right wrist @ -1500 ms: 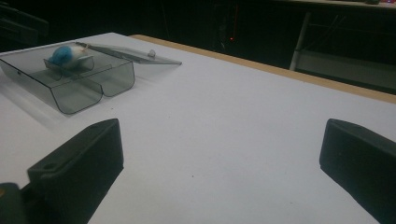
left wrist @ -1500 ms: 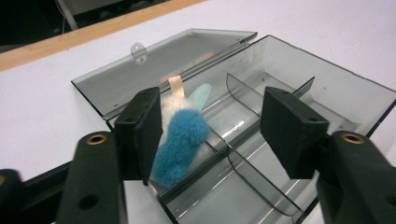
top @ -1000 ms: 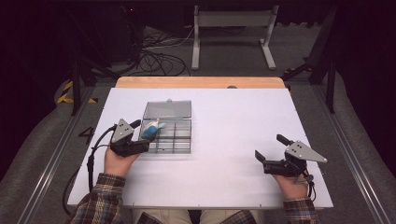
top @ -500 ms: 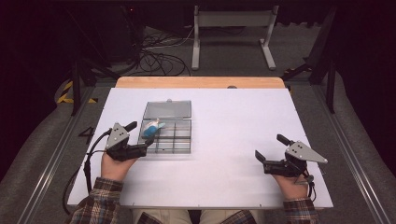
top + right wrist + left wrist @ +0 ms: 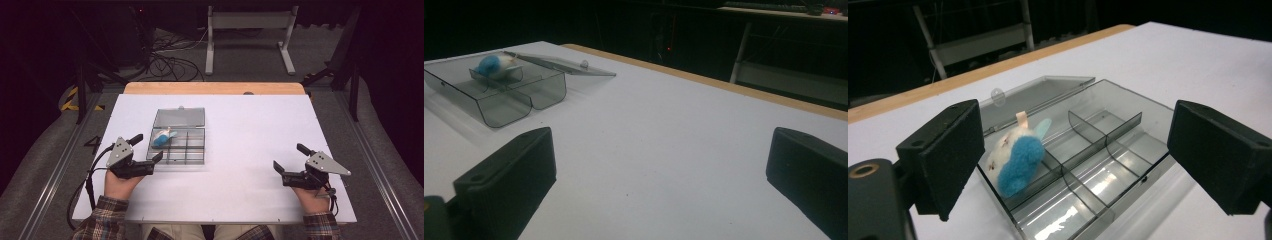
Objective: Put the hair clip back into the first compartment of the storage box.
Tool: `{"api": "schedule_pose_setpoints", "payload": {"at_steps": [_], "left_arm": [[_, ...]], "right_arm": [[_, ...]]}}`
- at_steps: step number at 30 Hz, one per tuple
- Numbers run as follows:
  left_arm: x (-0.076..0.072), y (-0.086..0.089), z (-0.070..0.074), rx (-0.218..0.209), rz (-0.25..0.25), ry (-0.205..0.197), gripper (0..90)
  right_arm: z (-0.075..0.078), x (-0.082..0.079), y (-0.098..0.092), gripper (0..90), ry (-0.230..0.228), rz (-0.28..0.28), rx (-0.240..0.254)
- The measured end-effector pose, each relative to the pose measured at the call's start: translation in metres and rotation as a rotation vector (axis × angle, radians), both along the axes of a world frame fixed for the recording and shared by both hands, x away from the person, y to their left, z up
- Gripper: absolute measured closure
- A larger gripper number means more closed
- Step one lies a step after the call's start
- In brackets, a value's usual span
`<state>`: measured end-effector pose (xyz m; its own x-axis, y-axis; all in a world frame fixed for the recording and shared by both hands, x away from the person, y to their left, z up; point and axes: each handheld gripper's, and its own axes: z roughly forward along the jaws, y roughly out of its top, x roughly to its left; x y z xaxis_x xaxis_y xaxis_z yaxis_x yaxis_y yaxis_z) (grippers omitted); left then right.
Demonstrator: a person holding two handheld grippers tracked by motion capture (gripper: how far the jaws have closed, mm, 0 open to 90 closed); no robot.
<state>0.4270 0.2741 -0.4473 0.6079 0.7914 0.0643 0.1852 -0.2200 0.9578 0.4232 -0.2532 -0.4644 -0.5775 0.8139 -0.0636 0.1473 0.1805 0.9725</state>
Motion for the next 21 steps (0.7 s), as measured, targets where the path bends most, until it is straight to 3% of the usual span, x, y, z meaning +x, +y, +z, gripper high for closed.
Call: {"api": "schedule_pose_setpoints", "payload": {"at_steps": [11, 21], "left_arm": [[-0.013, 0.009, -0.004, -0.004, -0.003, -0.031, 6.4], [-0.02, 0.013, -0.01, 0.0, -0.004, -0.022, 5.3]], "right_arm": [[0.0, 0.0, 0.0, 0.3, -0.006, -0.003, -0.001], [0.0, 0.0, 0.001, 0.3, -0.007, -0.005, -0.002]]}}
